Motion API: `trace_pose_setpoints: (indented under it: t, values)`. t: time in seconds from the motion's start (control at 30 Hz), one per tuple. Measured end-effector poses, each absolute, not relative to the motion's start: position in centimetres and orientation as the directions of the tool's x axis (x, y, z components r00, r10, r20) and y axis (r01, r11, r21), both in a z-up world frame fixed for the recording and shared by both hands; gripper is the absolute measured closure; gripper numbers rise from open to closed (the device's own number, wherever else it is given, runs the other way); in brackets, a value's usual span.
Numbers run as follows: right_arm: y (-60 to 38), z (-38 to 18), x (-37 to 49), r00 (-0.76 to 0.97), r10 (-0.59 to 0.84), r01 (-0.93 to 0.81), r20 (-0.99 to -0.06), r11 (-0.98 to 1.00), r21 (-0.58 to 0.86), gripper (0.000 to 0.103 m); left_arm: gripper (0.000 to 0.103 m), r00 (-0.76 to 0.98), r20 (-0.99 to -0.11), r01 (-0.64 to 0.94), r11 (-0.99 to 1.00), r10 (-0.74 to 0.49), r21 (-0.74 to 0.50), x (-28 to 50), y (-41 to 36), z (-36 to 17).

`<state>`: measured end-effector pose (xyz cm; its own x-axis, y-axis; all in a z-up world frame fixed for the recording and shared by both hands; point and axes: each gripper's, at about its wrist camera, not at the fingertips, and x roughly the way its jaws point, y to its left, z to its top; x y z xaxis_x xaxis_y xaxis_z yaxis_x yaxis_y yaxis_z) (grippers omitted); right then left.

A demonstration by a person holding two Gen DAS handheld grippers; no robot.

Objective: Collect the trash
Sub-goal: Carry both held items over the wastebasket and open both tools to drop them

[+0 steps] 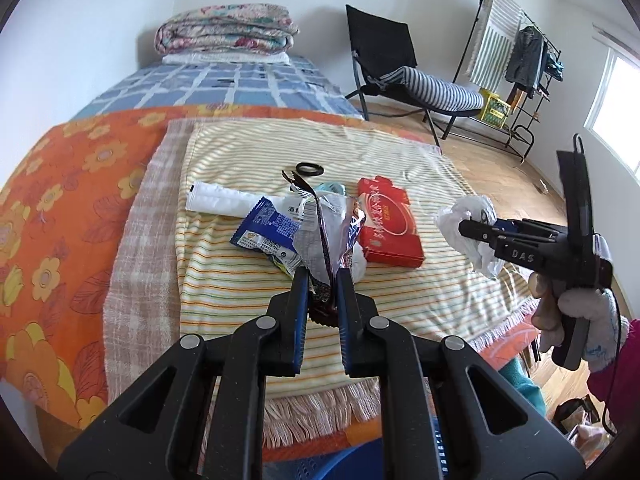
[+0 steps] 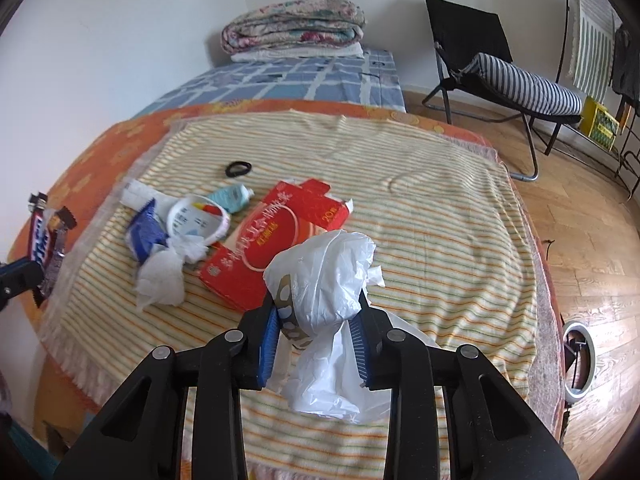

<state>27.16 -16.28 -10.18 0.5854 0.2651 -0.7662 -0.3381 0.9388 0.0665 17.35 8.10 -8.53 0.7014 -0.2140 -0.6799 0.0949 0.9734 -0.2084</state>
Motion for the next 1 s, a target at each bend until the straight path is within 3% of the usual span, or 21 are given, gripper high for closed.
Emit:
trace_pose_setpoints:
  t: [0.53, 1.0]
  values:
    - [-15.7, -4.7, 16.0, 0.568, 0.441, -0.449, -0.695, 0.874, 0.187, 0.073, 0.091, 0.729, -0.638, 0.191, 0.969, -0.247, -0.156, 10.8, 5.6, -5.6]
    - [-15.1, -6.7, 7.4, 0.492, 0.490, -0.481, -0.720, 0.842, 0.244, 0.073, 0.091, 0.525, -0.783, 0.241, 0.941, -0.333, -0.239, 4.6, 3.2, -12.8]
